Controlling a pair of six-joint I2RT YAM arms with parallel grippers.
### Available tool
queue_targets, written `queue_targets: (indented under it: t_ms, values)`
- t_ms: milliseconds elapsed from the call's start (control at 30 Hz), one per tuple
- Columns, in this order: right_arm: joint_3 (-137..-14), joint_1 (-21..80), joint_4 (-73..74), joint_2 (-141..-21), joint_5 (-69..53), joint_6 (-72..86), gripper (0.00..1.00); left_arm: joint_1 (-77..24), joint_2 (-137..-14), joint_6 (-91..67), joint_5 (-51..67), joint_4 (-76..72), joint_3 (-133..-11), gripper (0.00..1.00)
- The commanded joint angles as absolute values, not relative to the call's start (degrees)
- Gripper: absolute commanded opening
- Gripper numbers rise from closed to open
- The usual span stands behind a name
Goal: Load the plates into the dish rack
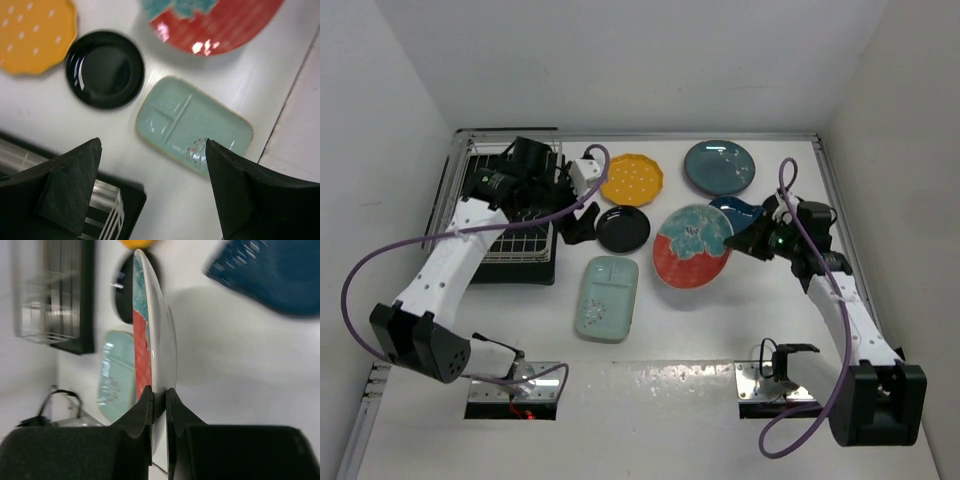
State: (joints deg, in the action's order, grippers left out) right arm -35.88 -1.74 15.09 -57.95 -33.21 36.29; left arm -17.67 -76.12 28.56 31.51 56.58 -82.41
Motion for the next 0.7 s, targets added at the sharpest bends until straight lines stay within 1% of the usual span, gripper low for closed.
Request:
queue_targets:
  t_ms: [0,67,167,333,367,567,633,667]
  values:
    - [-40.08,-0.44,-9.73,-59.41,-47.88,48.33,0.0,-18.63,-80.23,27.96,44.82,52.66,-85.78,0.89]
    - [-40.51,1.67,-17.28,-62.12,-49.56,50.0,0.0,-18.63,-83.56,26.55,48.16,49.85,-86.57,0.9]
    - [-43.4,3.77,-18.89,-64.94,-49.74,50.89,0.0,-19.15,-87.35,23.3,48.16,44.04,-87.71,0.9]
    - [-46.58,6.76,-23.29,-68.11,-52.11,51.85,0.0,-18.63,-95.79,22.07,50.0,43.42,-92.02,0.91]
    - [-47.28,7.03,-23.55,-69.07,-52.21,52.03,0.0,-17.94,-98.24,21.36,50.01,42.63,-93.15,0.93]
    - [-49.04,7.91,-28.55,-72.51,-52.91,55.27,0.0,-14.69,-105.99,21.36,50.7,42.1,-95.89,0.93]
    - [-49.22,8.17,-32.41,-74.96,-53.43,57.64,0.0,-13.8,-107.23,21.36,57.89,42.1,-96.68,0.85]
    - [-49.39,8.26,-33.39,-76.54,-53.7,58.27,0.0,-13.8,-107.75,21.36,60.44,42.1,-96.68,0.8]
